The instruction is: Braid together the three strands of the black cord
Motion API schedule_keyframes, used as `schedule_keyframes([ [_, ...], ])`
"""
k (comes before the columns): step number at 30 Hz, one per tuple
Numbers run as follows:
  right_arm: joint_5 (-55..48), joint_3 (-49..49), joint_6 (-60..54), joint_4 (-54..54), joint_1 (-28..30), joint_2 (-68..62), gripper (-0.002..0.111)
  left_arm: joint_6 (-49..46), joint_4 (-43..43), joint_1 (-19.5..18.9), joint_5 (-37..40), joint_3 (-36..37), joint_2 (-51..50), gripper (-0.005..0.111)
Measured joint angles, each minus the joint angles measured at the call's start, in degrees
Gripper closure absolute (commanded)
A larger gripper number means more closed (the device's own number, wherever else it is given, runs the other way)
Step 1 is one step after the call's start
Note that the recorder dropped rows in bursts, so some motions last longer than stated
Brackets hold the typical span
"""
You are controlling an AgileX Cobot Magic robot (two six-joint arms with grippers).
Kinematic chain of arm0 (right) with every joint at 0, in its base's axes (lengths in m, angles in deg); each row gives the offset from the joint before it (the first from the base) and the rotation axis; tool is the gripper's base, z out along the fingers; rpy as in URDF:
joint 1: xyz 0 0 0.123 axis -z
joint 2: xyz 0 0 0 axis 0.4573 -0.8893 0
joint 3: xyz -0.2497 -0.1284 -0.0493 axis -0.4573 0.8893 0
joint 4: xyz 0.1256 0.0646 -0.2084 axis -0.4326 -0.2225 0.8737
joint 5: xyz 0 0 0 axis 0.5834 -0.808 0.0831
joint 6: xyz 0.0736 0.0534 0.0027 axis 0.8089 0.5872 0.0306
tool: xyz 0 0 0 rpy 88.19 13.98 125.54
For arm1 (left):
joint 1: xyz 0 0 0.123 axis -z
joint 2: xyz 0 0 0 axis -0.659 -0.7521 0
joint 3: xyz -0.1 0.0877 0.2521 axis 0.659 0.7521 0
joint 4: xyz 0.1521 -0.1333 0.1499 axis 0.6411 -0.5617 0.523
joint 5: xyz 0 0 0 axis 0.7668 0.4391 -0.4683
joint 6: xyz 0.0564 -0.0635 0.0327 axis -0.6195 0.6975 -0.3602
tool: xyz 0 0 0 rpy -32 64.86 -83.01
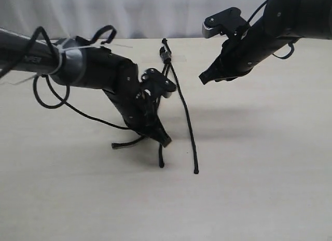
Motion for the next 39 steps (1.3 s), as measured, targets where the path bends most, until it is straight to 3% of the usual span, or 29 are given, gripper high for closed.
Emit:
schedule_keyframes([
  [3, 0.12, 0.0, 0.0, 0.0, 0.0, 0.0, 0.104, -0.31, -0.13, 1.15, 0.36, -0.84, 2.27, 0.107],
  [9, 0.12, 0.0, 0.0, 0.0, 0.0, 0.0, 0.104, 0.0, -0.34, -10.09, 3.66, -0.6, 9.24, 0.107],
  [16, 0.12, 0.0, 0.0, 0.0, 0.0, 0.0, 0.104, 0.37, -0.57, -15.16, 1.58, 3.01, 9.18, 0.106],
  [18, 0.12, 0.0, 0.0, 0.0, 0.0, 0.0, 0.104, 0.76, -0.69, -15.27, 1.36, 3.01, 8.85, 0.1],
  [23, 0.12, 0.0, 0.0, -0.13, 0.0, 0.0, 0.104, 1.54, -1.16, -15.27, 1.36, 3.24, 6.91, 0.071],
  [25, 0.12, 0.0, 0.0, -0.13, 0.0, 0.0, 0.104, 1.77, -1.29, -15.27, 1.36, 3.24, 5.98, 0.066],
  [28, 0.12, 0.0, 0.0, -0.13, 0.0, 0.0, 0.104, 1.77, -1.4, -15.27, 1.36, 3.24, 5.23, 0.073],
  [33, -2.84, -0.29, 1.69, -3.86, -0.37, 0.0, 0.097, -0.69, -1.53, -15.27, 2.07, 3.24, 8.8, 0.107],
  [39, -5.48, -0.64, 2.45, -4.48, -7.03, -0.25, 0.067, -2.16, -1.76, -15.83, -2.89, 4.26, 21.57, 0.107],
])
